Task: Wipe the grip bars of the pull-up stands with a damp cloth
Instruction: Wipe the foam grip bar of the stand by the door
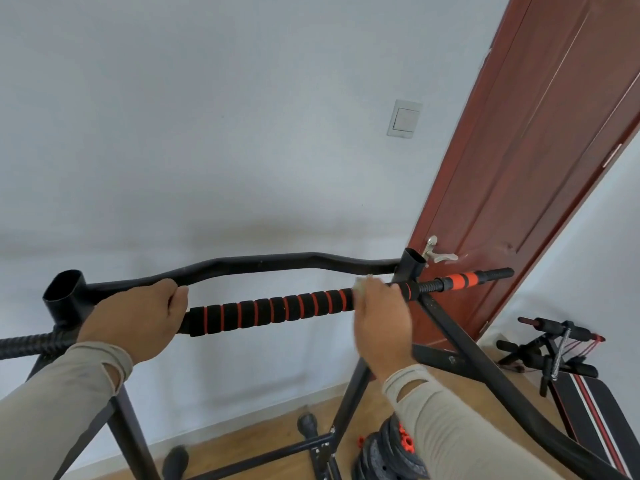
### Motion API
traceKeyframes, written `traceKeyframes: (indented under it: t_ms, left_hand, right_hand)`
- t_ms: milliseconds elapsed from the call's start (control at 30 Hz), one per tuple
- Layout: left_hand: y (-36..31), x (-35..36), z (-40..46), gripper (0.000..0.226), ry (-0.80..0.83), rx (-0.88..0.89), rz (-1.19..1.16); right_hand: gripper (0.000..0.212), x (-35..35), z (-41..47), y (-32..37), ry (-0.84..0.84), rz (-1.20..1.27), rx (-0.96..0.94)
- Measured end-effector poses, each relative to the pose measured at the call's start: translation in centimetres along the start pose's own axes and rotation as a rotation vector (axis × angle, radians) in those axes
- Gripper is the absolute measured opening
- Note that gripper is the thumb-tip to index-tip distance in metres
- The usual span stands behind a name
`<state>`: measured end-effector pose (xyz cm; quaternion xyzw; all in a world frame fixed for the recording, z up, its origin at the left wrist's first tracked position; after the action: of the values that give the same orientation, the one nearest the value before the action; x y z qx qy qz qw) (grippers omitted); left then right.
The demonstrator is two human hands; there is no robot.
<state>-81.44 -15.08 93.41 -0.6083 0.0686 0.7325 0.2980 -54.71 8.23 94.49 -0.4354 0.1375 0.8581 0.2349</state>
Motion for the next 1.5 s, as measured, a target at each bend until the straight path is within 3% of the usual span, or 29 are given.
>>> traceKeyframes:
  t_ms: [133, 233, 300, 400, 500, 667, 767, 867, 967, 1033, 1267, 1500]
  left_hand:
    - [0.2, 0.2, 0.3, 0.042, 0.006, 0.005, -0.029]
    - [0.5, 0.2, 0.8, 0.041, 0.057, -0.011, -0.084]
    - [0.4, 0.0, 1.1, 0.038, 0.118, -0.006, -0.118]
    - [0.0, -0.2, 1.3, 0.041, 0.169, 0.014, -0.089]
    - [-0.1, -0.2, 1.6, 0.046, 0.248, 0.002, -0.076]
    - [-0.6, 0.2, 1.8, 0.05, 0.34, -0.009, -0.09]
    - [-0.6, 0.6, 2.2, 0.053, 0.401, -0.029, -0.109]
    - [-0.4, 0.3, 2.3, 0.052, 0.331, -0.028, -0.11]
    - [-0.4, -1.3, 1.3, 0.046, 0.011, -0.007, 0.001]
    - [-0.3, -1.3, 0.1, 0.043, -0.079, -0.024, 0.032]
    - [0.5, 0.2, 0.0, 0.051, 0.03, -0.06, 0.076]
    - [0.0, 0.2, 0.8, 0.05, 0.113, -0.063, 0.069]
  right_hand:
    - [0.023, 3.1, -0.2, 13.6, -0.026, 0.181, -0.344]
    - [0.032, 4.1, -0.5, 22.3, 0.031, 0.25, -0.478]
    - [0.033, 4.0, 0.1, 23.3, 0.081, 0.238, -0.531]
    - [0.033, 3.6, 0.8, 19.7, 0.043, 0.205, -0.655]
    - [0.023, 2.9, 1.2, 12.7, 0.061, 0.106, -0.582]
    - [0.028, 0.7, 2.0, -4.2, 0.363, -0.268, -0.137]
    - [0.027, -0.7, 2.3, -9.5, 0.355, -0.284, 0.004]
    - [0.026, 0.3, 2.5, -9.5, 0.354, -0.236, 0.02]
    - [0.021, 0.7, 1.8, -9.7, 0.31, -0.141, 0.051]
    - [0.011, 0.5, 1.4, -9.4, 0.269, -0.105, 0.021]
    - [0.042, 0.6, 1.0, -5.0, 0.143, 0.017, -0.026]
    - [0.028, 2.0, 0.8, 10.8, -0.038, 0.18, -0.231]
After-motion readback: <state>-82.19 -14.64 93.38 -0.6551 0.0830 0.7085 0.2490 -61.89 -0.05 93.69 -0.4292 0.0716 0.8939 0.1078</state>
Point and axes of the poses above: each hand's wrist, its own z-axis towards the middle knuckle, its own x-axis out of the palm, y = z × x, the point moved 6 cm from there along z, towards the middle knuckle, and after that the axes turned 14 degrees about -x, right-handed, at the moved point
